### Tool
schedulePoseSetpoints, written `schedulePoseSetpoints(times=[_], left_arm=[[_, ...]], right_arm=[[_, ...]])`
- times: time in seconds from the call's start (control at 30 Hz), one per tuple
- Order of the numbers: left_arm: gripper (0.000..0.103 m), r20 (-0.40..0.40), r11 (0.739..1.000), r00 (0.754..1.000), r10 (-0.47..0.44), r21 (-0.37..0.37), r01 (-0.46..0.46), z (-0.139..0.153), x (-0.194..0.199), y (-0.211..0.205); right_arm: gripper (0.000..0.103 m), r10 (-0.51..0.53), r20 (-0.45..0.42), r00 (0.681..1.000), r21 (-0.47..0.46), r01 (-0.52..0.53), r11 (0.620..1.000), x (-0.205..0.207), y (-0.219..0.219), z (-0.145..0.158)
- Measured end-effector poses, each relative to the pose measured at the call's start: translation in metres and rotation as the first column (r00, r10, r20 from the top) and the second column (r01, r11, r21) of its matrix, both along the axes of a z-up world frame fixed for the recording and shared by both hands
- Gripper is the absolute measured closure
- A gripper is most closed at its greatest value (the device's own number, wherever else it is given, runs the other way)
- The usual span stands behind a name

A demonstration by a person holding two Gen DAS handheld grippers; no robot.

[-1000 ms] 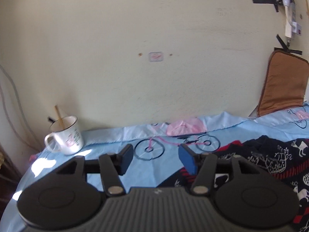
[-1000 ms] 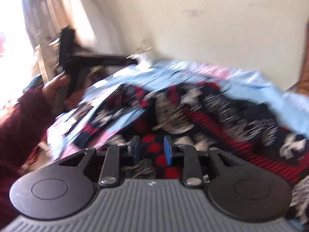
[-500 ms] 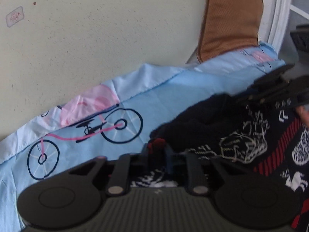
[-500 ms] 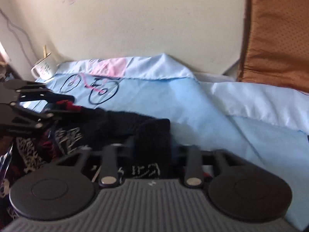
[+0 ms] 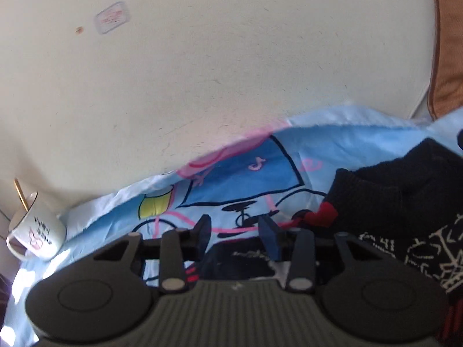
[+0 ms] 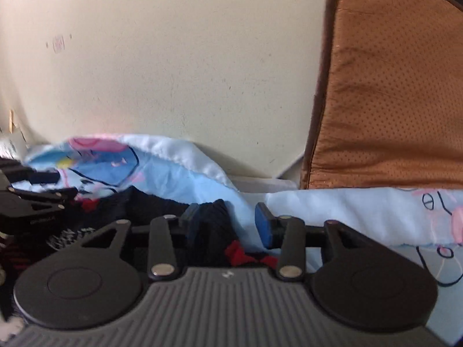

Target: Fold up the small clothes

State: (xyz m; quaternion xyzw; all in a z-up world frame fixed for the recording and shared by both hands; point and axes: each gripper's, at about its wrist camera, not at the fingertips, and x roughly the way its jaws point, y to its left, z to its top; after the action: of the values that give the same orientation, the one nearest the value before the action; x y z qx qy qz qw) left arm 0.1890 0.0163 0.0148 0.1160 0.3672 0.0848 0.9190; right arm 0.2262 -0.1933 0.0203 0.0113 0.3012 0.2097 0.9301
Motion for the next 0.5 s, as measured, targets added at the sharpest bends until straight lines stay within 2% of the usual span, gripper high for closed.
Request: schedulePoseSetpoints(times=[0.07,0.13,0.27,0.4,0.47,0.5], left_arm=[[0.063,0.058,0.998,0.998,0.037,-0.046,-0.035,0.02,-0.027,0.022],[0.06,0.097,0.991,0.994,0.043,-0.13,-0.03,0.04,-0.064,0.046],[0.053,0.092,0.963,0.995,0.037,-0.269,-0.011,0.061,-0.133,0.084],[0.045,0.051,0.943,0.999,-0.009,-0.331,0.026,0.052,-0.207,0.091],[0.045,0.036,0.941,0.999,-0.014,-0.336,0.025,0.044,-0.235,0.09],[0.045,0.034,0.942,0.999,-0.007,-0.336,0.018,0.041,-0.249,0.09]], right_arm=[[0.058,-0.012,0.001,1.0,0.057,0.012,0.998,-0.017,-0.025,0.015],[0.057,-0.021,-0.006,1.0,0.087,0.021,0.996,-0.039,-0.045,0.029],[0.057,0.047,-0.022,0.999,0.164,-0.042,0.986,-0.102,-0.06,0.052],[0.055,0.213,-0.01,0.977,0.178,-0.208,0.962,-0.169,-0.038,0.056],[0.049,0.316,-0.003,0.949,0.15,-0.312,0.938,-0.202,-0.019,0.055],[0.047,0.382,0.0,0.924,0.124,-0.379,0.917,-0.219,-0.004,0.055]])
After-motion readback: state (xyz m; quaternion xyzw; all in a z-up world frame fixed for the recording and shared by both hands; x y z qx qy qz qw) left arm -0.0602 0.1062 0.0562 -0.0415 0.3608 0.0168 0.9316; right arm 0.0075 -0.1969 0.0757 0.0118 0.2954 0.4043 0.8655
